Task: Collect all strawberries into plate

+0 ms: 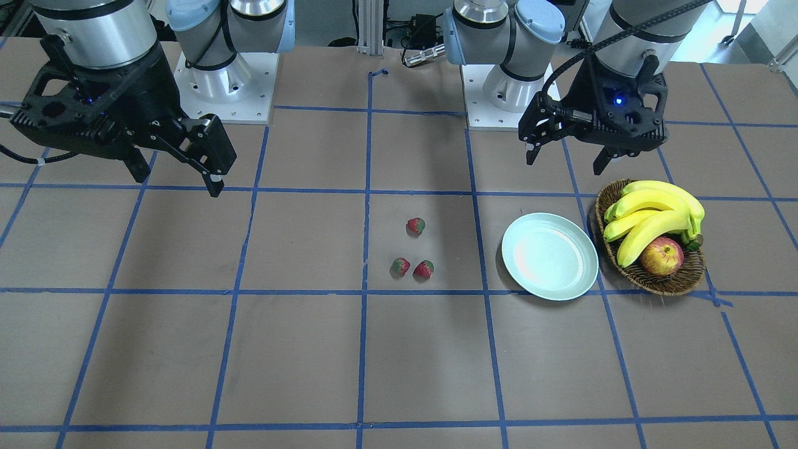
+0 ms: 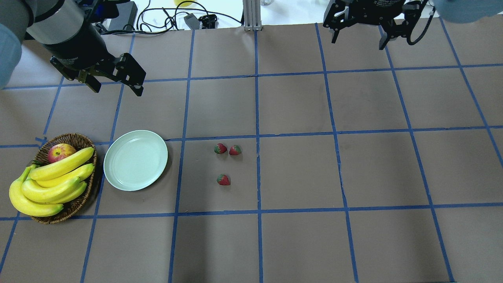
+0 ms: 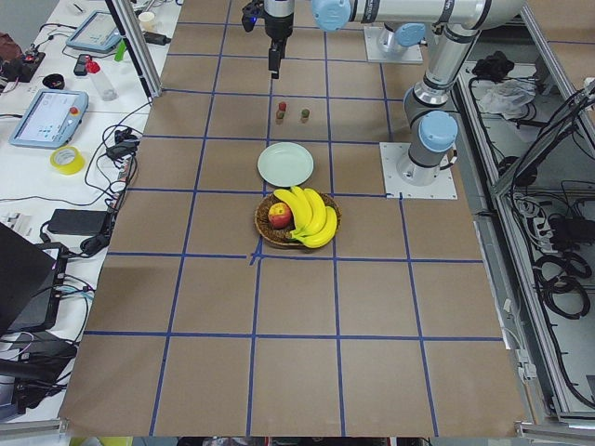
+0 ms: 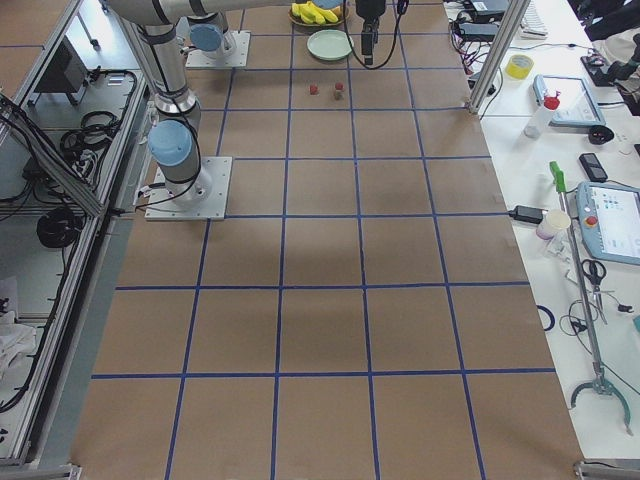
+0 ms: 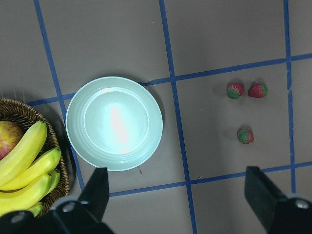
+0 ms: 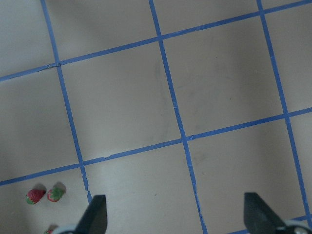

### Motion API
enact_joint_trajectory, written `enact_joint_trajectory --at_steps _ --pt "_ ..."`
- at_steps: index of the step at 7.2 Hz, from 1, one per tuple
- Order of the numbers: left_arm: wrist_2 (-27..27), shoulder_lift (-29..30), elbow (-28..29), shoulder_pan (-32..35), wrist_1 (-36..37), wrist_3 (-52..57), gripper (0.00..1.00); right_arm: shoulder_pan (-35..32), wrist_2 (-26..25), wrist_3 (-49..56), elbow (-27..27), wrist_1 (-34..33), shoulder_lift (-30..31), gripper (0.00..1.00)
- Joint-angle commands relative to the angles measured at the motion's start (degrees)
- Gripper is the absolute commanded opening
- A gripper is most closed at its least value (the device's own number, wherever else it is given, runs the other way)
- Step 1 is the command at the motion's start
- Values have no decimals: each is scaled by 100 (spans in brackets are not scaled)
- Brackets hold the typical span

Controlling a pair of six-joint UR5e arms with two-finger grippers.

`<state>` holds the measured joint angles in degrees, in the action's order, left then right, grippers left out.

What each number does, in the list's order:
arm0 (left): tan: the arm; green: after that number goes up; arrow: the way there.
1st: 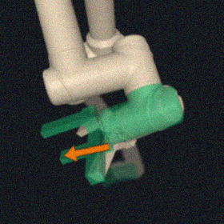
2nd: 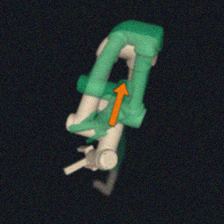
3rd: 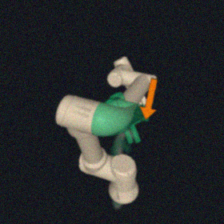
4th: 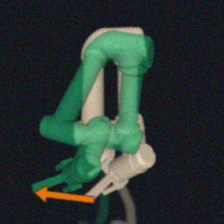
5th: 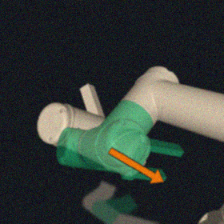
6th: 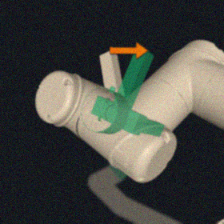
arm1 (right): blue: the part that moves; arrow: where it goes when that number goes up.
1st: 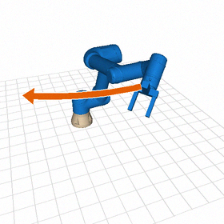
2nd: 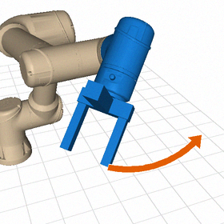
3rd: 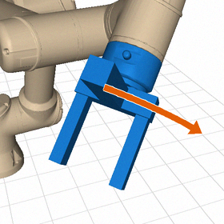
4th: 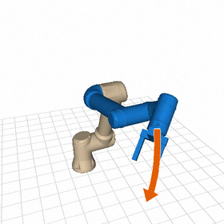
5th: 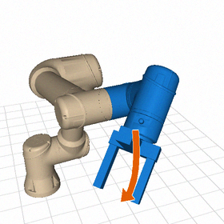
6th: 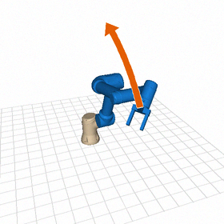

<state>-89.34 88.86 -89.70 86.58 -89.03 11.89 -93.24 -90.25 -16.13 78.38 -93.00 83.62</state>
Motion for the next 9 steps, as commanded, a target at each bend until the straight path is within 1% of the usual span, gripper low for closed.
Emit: enact_joint_trajectory --at_steps 1,3,6,9 --pt "4 9 -13 0 9 24 100 -27 8 -30 45 -69 -22 100" --pt "-4 9 -13 0 18 24 100 -19 -70 22 80 -113 -57 100" --pt "-4 9 -13 -9 44 32 100 -10 8 5 221 -165 -74 100" --pt "-4 9 -13 -9 44 32 100 8 17 5 230 -174 -109 100"
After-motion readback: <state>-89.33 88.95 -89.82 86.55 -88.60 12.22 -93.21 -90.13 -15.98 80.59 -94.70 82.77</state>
